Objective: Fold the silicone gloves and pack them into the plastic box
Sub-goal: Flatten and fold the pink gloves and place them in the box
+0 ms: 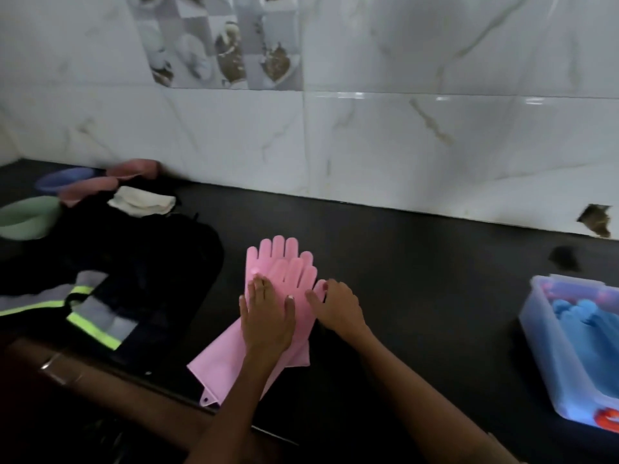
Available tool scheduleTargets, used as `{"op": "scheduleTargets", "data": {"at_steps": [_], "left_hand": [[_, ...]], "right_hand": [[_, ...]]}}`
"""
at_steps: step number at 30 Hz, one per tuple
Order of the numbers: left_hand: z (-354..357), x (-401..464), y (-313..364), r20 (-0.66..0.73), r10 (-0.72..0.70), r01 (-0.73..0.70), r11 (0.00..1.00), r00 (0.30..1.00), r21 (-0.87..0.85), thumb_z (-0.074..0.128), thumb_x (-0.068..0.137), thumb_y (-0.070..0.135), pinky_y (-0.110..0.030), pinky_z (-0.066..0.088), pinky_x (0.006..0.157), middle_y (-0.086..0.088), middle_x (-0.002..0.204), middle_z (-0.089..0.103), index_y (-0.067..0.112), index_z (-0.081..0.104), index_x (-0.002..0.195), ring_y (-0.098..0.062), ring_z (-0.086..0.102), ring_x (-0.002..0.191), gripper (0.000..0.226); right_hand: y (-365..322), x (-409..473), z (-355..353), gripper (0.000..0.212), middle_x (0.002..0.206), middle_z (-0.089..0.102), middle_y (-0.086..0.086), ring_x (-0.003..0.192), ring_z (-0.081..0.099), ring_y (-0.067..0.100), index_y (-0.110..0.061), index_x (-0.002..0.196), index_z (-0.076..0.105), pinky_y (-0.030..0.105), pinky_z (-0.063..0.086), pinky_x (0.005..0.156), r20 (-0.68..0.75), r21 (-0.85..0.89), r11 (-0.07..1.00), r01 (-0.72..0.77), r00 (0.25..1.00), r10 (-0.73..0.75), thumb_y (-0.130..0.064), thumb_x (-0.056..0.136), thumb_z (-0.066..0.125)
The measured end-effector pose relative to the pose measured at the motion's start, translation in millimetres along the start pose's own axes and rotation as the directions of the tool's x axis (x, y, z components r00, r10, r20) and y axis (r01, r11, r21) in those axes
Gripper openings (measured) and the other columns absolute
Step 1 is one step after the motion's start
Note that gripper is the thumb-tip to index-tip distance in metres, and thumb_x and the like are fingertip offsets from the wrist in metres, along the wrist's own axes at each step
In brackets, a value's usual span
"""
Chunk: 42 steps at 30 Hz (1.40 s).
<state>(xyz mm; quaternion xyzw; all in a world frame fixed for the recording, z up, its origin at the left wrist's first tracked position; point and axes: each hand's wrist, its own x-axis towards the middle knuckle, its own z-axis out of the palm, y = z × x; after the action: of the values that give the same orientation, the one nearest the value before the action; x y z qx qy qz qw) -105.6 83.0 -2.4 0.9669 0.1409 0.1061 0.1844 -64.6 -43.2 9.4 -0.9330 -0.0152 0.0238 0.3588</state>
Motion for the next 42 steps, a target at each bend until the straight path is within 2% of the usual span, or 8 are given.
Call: {"op": "scheduleTargets", "data": {"at_steps": [6, 13, 18, 23, 27, 33, 37, 42], "left_hand": [[-3, -7, -27, 0.001, -0.163, 0.163, 0.985, 0.987, -0.060, 0.033, 0.098, 0.032, -0.044, 0.035, 0.107, -0.005, 0.122, 0.057, 0.013, 0.054, 0.118, -0.023, 0.052, 0.116, 0.034], [-12, -6, -19, -0.069, -0.222, 0.229, 0.967, 0.973, 0.116, 0.044, 0.097, 0.029, -0.033, 0.042, 0.087, 0.001, 0.097, 0.067, 0.021, 0.065, 0.107, -0.017, 0.060, 0.093, 0.025], [-13, -12, 6, 0.048, -0.208, 0.213, 0.970, 0.977, -0.121, 0.056, 0.091, 0.024, -0.022, 0.049, 0.060, 0.004, 0.074, 0.064, 0.019, 0.067, 0.083, -0.008, 0.058, 0.061, 0.015], [0, -23, 50, 0.166, -0.060, 0.108, 0.949, 0.984, -0.296, 0.059, 0.090, 0.021, -0.013, 0.036, 0.055, 0.001, 0.086, 0.071, 0.015, 0.068, 0.091, -0.004, 0.055, 0.065, 0.011], [16, -32, 87, 0.247, 0.028, 0.062, 0.936, 0.969, -0.347, 0.060, 0.089, 0.020, -0.017, 0.040, 0.065, 0.000, 0.091, 0.071, 0.014, 0.069, 0.094, -0.007, 0.056, 0.072, 0.012], [41, -40, 135, 0.409, 0.108, 0.038, 0.942, 0.906, -0.333, 0.063, 0.088, 0.024, -0.018, 0.044, 0.067, 0.001, 0.091, 0.069, 0.017, 0.066, 0.092, -0.006, 0.057, 0.070, 0.009], [53, -39, 156, 0.530, 0.107, 0.039, 0.966, 0.841, -0.257, 0.063, 0.088, 0.026, -0.024, 0.054, 0.075, 0.000, 0.085, 0.062, 0.018, 0.057, 0.088, -0.012, 0.064, 0.075, 0.010], [62, -33, 166, 0.523, 0.130, -0.015, 0.976, 0.842, -0.219, 0.054, 0.092, 0.034, -0.020, 0.039, 0.059, 0.004, 0.078, 0.055, 0.018, 0.057, 0.093, -0.006, 0.051, 0.062, 0.017]], "right_hand": [[1, 11, 7, 0.020, 0.086, 0.058, 0.009, 0.075, 0.056, 0.019, -0.007, 0.087, 0.054, 0.033, 0.049, 0.069, 0.011, 0.101, 0.970, -0.221, 0.975, 0.221, -0.027, 0.091, 0.052], [18, 23, -6, 0.022, 0.090, 0.066, 0.017, 0.080, 0.066, 0.026, 0.002, 0.094, 0.063, 0.035, 0.055, 0.075, 0.008, 0.198, 0.934, -0.297, 0.953, 0.301, -0.017, 0.090, 0.055], [45, 21, -34, 0.021, 0.090, 0.071, 0.016, 0.073, 0.068, 0.026, 0.001, 0.092, 0.068, 0.033, 0.057, 0.069, -0.082, 0.278, 0.914, -0.296, 0.940, 0.330, -0.014, 0.090, 0.054], [82, 13, -71, 0.022, 0.083, 0.072, 0.019, 0.068, 0.067, 0.026, 0.002, 0.085, 0.070, 0.033, 0.055, 0.067, -0.206, 0.298, 0.898, -0.324, 0.897, 0.392, -0.013, 0.089, 0.055], [120, 6, -104, 0.016, 0.087, 0.071, 0.015, 0.074, 0.068, 0.027, -0.003, 0.089, 0.069, 0.040, 0.057, 0.077, -0.268, 0.317, 0.871, -0.374, 0.846, 0.461, -0.012, 0.090, 0.056], [164, -7, -140, 0.022, 0.101, 0.070, 0.013, 0.082, 0.065, 0.023, -0.006, 0.100, 0.069, 0.038, 0.054, 0.082, -0.348, 0.341, 0.840, -0.421, 0.774, 0.530, -0.022, 0.091, 0.056], [177, -13, -152, 0.033, 0.113, 0.064, 0.015, 0.103, 0.060, 0.030, -0.006, 0.109, 0.059, 0.039, 0.047, 0.092, -0.425, 0.353, 0.818, -0.455, 0.700, 0.573, -0.034, 0.095, 0.049], [173, -17, -142, 0.025, 0.113, 0.057, 0.018, 0.106, 0.058, 0.032, -0.003, 0.111, 0.049, 0.039, 0.049, 0.093, -0.544, 0.260, 0.834, -0.487, 0.640, 0.543, -0.023, 0.095, 0.048]]}}
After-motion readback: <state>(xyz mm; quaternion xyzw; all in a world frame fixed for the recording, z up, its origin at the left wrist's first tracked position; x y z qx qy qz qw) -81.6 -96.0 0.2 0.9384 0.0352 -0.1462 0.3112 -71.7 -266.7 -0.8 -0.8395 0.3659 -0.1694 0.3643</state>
